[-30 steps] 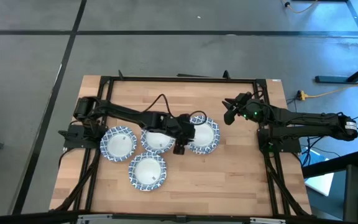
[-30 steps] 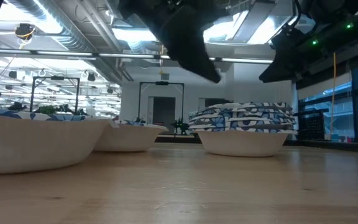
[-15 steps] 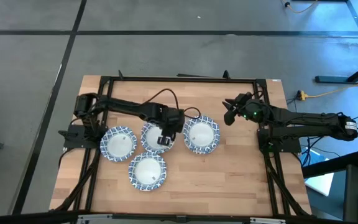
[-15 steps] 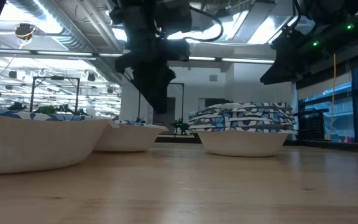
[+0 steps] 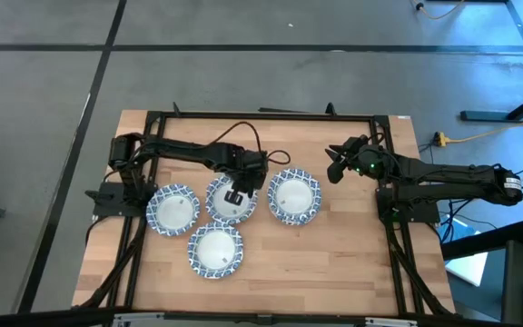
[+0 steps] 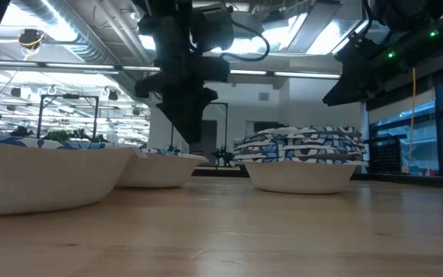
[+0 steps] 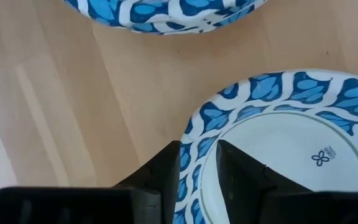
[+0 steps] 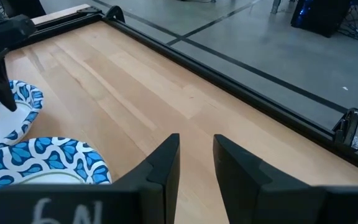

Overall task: Nest bowls inside each other
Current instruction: Stack the white patterned bowls on top of the other white patterned bowls

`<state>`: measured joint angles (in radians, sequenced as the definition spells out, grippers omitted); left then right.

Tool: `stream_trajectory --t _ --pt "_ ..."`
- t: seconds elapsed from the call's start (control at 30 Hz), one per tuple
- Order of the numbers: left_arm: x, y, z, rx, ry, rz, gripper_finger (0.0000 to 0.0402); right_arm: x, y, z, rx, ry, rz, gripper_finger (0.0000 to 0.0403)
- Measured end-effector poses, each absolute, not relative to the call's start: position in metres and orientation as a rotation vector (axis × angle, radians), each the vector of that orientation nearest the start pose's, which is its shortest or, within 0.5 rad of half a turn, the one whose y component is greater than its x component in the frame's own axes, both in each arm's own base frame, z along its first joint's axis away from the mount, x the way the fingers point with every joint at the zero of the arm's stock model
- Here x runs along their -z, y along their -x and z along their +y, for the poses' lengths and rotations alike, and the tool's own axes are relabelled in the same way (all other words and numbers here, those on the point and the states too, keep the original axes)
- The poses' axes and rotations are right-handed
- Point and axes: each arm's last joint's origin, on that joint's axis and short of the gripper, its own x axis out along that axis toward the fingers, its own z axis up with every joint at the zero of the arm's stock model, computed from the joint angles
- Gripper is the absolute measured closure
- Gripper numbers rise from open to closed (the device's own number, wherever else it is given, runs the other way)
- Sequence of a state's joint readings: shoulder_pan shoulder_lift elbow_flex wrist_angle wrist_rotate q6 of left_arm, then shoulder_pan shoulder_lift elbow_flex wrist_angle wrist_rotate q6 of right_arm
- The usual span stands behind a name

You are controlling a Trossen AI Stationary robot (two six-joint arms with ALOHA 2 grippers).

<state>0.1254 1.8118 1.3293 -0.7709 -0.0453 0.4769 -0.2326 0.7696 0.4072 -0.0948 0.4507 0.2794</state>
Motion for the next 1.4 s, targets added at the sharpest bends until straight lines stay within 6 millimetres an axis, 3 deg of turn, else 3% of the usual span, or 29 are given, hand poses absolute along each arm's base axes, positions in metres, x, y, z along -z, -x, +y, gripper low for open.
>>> stream_trajectory --t 0.47,0.7,0.87,1.4 --pt "-0.207 -0.351 0.059 0.052 -0.26 1.295 0.0295 -0.215 -0.158 -0.05 0.731 -0.213 0.366 0.0305" --pt "-0.206 -0.346 0.068 0.027 -0.161 1.328 0.0232 -0.215 -0.158 -0.05 0.732 -0.215 0.365 0.0305" --pt "-0.206 -0.345 0.068 0.123 -0.223 1.321 0.0189 -0.215 -0.158 -0.05 0.732 -0.216 0.365 0.0305" --pt "-0.2 -0.348 0.067 0.168 -0.294 1.298 0.0184 -0.215 -0.158 -0.05 0.732 -0.214 0.365 0.0305"
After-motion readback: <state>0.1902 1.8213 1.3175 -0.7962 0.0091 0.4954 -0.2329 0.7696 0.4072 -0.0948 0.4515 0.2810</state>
